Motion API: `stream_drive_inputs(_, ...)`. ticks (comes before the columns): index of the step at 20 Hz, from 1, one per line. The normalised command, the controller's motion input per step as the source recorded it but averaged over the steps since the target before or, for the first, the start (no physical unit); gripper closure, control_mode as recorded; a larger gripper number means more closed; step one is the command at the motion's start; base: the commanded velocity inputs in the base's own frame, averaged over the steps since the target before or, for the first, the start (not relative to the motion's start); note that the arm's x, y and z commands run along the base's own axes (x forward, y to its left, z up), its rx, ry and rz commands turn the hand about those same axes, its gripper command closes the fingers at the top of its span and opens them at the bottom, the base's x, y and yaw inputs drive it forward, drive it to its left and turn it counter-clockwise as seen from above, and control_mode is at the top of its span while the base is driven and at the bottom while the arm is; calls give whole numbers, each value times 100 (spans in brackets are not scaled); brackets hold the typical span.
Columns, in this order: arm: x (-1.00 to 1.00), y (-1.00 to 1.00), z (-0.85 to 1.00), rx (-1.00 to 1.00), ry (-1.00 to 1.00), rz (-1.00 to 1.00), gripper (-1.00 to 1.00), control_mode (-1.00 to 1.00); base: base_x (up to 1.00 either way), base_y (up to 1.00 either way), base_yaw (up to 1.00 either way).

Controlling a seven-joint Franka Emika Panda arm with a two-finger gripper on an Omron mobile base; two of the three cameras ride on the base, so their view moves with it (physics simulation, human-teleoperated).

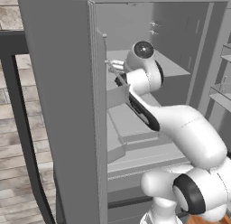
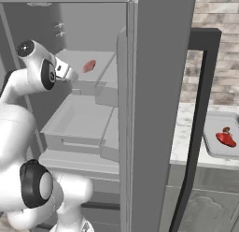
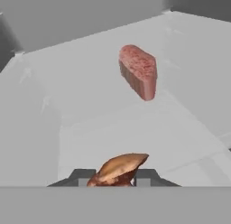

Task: Place one mushroom and one steak in each tupperware on the nearby counter, to pack two identical lunches.

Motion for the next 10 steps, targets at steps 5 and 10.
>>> stream_drive_inputs(5,-100,-48,29,24,0,0,100,-100,0,0,0)
stream_drive_inputs(10,-100,-15,5,7,0,0,100,-100,0,0,0)
